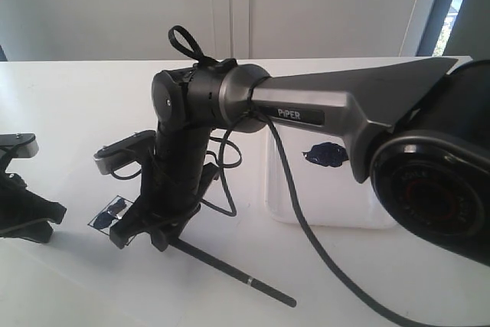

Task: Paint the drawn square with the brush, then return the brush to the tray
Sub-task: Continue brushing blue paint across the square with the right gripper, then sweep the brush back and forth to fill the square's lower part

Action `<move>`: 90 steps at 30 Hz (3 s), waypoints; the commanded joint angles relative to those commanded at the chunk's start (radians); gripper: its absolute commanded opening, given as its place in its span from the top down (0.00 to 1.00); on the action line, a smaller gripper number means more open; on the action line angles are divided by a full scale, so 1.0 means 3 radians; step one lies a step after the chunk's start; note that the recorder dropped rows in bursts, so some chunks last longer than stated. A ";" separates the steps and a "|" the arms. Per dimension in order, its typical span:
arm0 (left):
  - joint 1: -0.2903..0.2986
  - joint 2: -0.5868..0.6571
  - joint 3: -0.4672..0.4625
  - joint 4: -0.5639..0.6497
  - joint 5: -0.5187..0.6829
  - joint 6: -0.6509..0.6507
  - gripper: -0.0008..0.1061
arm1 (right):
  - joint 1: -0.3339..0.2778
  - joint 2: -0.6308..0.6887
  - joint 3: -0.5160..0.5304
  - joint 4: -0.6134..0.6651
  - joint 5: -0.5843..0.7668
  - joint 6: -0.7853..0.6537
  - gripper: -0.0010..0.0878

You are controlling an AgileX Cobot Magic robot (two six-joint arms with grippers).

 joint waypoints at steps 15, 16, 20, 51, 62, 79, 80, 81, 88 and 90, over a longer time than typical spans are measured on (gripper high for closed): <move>0.0000 0.0000 0.0000 -0.0064 -0.0024 0.0060 0.99 | -0.0008 0.0045 -0.0102 -0.0252 0.0167 0.0104 0.99; 0.0000 0.0000 0.0000 -0.0064 -0.0024 0.0060 0.99 | -0.0013 0.0045 -0.0102 -0.0294 0.0167 0.0113 0.99; 0.0000 0.0000 0.0000 -0.0064 -0.0024 0.0060 0.99 | -0.0013 0.0057 -0.0102 -0.0316 0.0079 0.0169 0.99; 0.0000 0.0000 0.0000 -0.0064 -0.0078 0.0054 0.99 | -0.0109 -0.0115 -0.0140 -0.0021 0.0452 0.0113 0.99; 0.0000 0.0000 0.0000 -0.0087 -0.0079 0.0054 0.99 | 0.0029 -0.0096 -0.0140 -0.0056 0.0382 0.0090 0.99; 0.0000 0.0000 0.0000 -0.0087 -0.0066 0.0054 0.99 | 0.0029 0.0058 -0.0140 -0.0088 0.0439 0.0131 0.99; 0.0000 0.0000 0.0000 -0.0087 -0.0073 0.0054 0.99 | 0.0029 0.0058 -0.0140 -0.0106 0.0461 0.0131 0.99; 0.0000 0.0000 0.0000 -0.0087 -0.0073 0.0054 0.99 | 0.0029 0.0058 -0.0140 -0.0134 0.0476 0.0137 0.99; 0.0000 0.0000 0.0000 -0.0087 -0.0079 0.0048 0.99 | 0.0029 0.0058 -0.0140 -0.0163 0.0559 0.0165 0.99; 0.0000 0.0000 0.0000 -0.0087 -0.0079 0.0048 0.99 | 0.0029 0.0058 -0.0140 -0.0163 0.0576 0.0176 0.99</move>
